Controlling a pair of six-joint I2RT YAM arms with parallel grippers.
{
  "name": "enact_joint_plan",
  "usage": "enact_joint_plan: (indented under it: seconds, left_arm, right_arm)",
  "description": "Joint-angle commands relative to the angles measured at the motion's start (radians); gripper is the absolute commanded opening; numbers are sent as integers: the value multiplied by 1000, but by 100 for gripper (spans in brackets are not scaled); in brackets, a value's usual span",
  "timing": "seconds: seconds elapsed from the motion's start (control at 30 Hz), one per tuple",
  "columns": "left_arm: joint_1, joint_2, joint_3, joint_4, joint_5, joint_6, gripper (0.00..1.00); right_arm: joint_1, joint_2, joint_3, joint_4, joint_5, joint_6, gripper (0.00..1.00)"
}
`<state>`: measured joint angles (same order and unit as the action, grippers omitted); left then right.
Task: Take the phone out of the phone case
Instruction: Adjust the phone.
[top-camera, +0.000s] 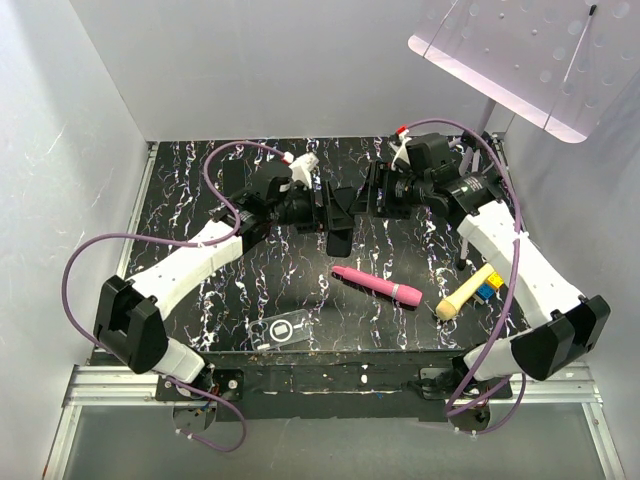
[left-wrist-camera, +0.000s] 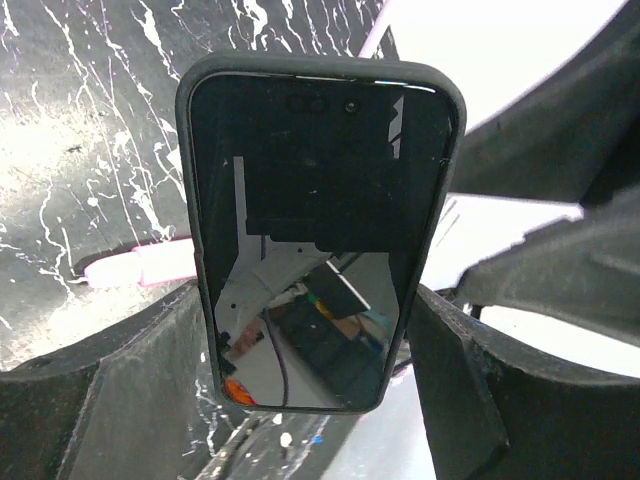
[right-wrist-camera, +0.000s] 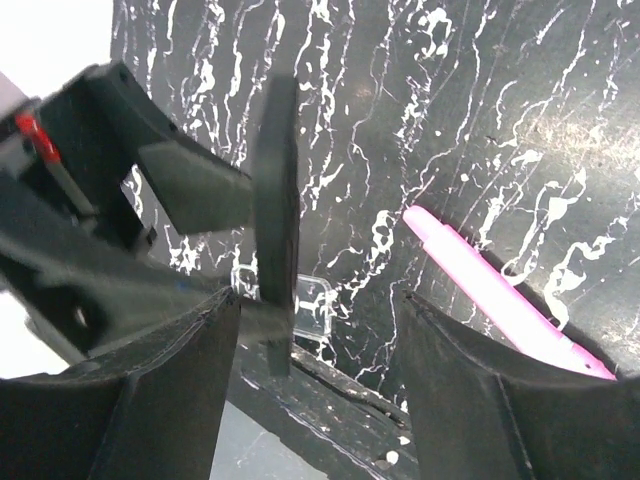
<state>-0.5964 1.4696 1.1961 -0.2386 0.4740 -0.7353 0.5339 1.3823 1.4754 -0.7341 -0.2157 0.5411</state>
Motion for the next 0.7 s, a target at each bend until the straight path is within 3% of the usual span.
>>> enact_joint_plan:
  seconds: [0.0, 0.13, 0.27, 0.67]
  left_arm:
    - [-65, -83, 85, -151, -149, 224, 0]
    - [-83, -87, 86, -168, -179, 260, 0]
    - [-106, -95, 92, -163, -207, 287, 0]
    - [-118, -97, 100, -159, -252, 323, 0]
  right_arm:
    - [-3, 23, 105, -19, -37, 57, 67]
    - [-3, 60, 140, -27, -30, 82, 62]
    - [0, 90, 125, 5, -83, 121, 47]
    - [8, 123, 23, 137, -140, 198, 34]
